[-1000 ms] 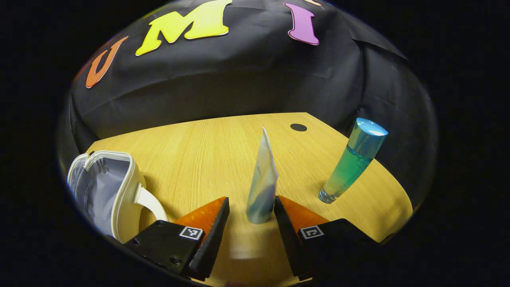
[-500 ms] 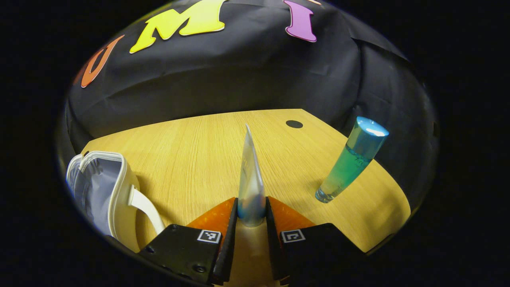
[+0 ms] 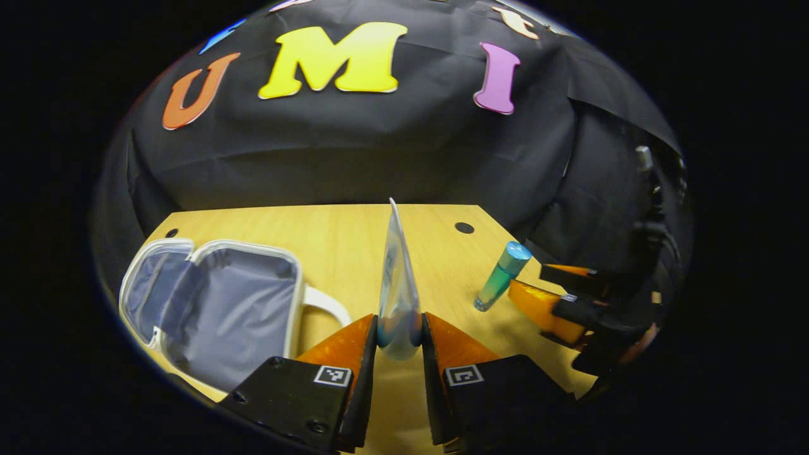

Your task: First open the suitcase, pack the skin care products into it, and then close the suitcase.

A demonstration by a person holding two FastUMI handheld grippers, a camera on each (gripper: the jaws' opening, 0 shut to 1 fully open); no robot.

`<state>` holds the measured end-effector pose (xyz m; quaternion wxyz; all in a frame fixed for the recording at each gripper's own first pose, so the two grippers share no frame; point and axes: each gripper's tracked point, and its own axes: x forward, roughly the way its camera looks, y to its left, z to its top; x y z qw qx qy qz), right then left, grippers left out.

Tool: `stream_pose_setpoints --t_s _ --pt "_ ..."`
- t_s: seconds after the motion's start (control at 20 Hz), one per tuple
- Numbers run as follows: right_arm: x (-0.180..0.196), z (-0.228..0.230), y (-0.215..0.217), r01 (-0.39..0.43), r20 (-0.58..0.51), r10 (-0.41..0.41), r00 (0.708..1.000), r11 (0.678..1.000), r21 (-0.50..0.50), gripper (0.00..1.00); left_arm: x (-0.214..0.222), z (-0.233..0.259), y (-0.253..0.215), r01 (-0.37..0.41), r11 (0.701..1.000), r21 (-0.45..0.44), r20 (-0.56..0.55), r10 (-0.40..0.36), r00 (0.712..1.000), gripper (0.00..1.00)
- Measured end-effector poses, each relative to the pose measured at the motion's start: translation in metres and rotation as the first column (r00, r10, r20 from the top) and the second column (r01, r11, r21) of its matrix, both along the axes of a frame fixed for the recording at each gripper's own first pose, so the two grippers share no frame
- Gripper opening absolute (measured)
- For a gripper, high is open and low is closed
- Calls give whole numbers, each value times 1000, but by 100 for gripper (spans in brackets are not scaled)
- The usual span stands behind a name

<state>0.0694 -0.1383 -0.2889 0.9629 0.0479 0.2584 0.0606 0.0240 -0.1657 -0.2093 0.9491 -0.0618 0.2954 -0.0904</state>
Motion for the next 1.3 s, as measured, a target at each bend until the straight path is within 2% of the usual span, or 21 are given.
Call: stream_pose_setpoints --t_s 0.15,0.25,0.35,0.4,0.45,0.5,0.55,0.6,0.7,0.85,1.0,1.1,1.15,1.2,1.25,1.3 --pt "27 -25 16 -16 -29 16 999 1000 0 80 -16 11 51 -96 995 11 -10 96 995 40" --pt "33 -41 17 -22 -57 21 998 1000 -5 76 -24 15 83 -149 989 19 -12 149 989 40" --pt "38 -46 20 -15 -62 14 998 1000 -13 64 -30 18 111 -186 982 19 -8 186 982 40" --pt "40 -48 18 -8 -58 7 998 1000 -26 61 -32 18 124 -203 979 13 -12 203 979 40" --pt "41 -48 16 1 -59 -3 998 999 -40 52 -34 18 136 -218 976 6 -15 218 976 40" --pt "42 -48 14 7 -58 -10 998 999 -44 50 -34 17 147 -227 974 3 -19 227 974 40" --pt "41 -45 13 9 -68 -12 998 999 -47 39 -34 15 158 -234 972 6 -19 234 972 40" --pt "41 -48 13 12 -81 -16 997 999 -50 39 -33 12 166 -232 973 6 -24 232 972 40" --pt "37 -31 16 10 -69 -13 998 999 -44 36 -25 0 174 -199 980 -23 -42 198 979 40" --pt "10 15 21 -11 -45 10 999 1000 -22 35 -15 -30 181 -98 994 -49 -112 92 989 40" --pt "-25 66 32 -45 -30 46 999 999 4 34 -9 -72 190 -8 999 -53 -203 -3 979 40" --pt "-49 97 39 -63 -15 63 998 998 1 34 -4 -92 194 14 997 -72 -248 -32 968 40" --pt "-60 110 43 -68 -16 69 998 998 12 31 -2 -99 198 20 997 -69 -268 -38 963 40" --pt "-69 121 48 -71 -16 72 997 997 26 34 0 -106 202 24 998 -56 -288 -40 957 40" --pt "-76 133 54 -72 -14 73 997 997 38 34 0 -111 205 30 998 -47 -312 -43 949 48" --pt "-82 143 60 -74 -9 75 997 996 48 34 2 -116 204 32 998 -52 -334 -47 941 40"
